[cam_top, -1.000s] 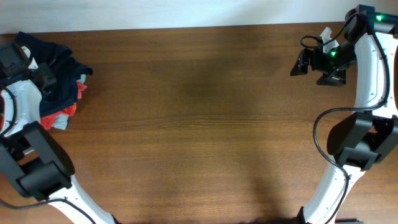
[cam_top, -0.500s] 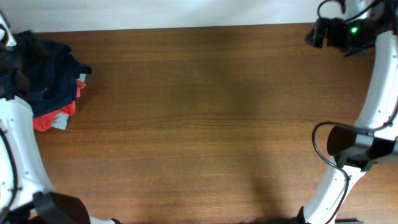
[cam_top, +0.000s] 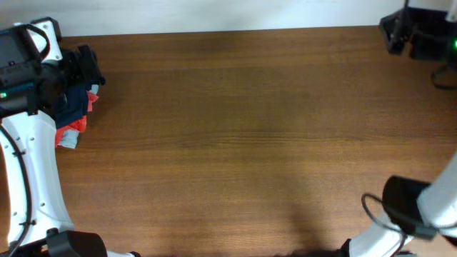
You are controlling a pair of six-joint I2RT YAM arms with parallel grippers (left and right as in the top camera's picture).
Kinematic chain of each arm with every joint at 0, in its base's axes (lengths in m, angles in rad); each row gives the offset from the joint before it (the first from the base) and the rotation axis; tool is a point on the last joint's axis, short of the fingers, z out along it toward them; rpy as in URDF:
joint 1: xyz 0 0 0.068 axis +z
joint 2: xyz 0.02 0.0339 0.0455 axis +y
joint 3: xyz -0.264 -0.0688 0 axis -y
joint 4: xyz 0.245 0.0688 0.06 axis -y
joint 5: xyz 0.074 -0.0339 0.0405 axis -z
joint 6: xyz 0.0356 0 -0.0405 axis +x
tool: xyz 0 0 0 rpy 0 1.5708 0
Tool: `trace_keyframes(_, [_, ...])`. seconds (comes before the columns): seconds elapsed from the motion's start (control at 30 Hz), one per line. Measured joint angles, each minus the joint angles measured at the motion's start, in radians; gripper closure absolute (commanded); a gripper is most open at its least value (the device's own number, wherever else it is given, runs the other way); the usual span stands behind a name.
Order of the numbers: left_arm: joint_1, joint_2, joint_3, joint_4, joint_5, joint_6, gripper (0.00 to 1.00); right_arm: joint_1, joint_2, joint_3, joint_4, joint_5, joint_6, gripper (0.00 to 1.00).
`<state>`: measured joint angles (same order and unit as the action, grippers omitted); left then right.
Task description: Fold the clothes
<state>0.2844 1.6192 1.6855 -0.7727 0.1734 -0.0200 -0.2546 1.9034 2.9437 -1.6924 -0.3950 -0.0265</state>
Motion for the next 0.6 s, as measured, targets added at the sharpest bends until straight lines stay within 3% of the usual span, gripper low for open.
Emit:
trace_keyframes(0.23, [0.000,0.000,0.000,-0.029,0.003,0.000,0.01,0.000,-0.113,0.012,0.000,-0.007,0.000,0.01])
trace_keyframes(0.6, [0.000,0.000,0.000,-0.029,0.003,0.000,0.01,0.000,-0.105,0.012,0.000,-0.007,0.001,0.01])
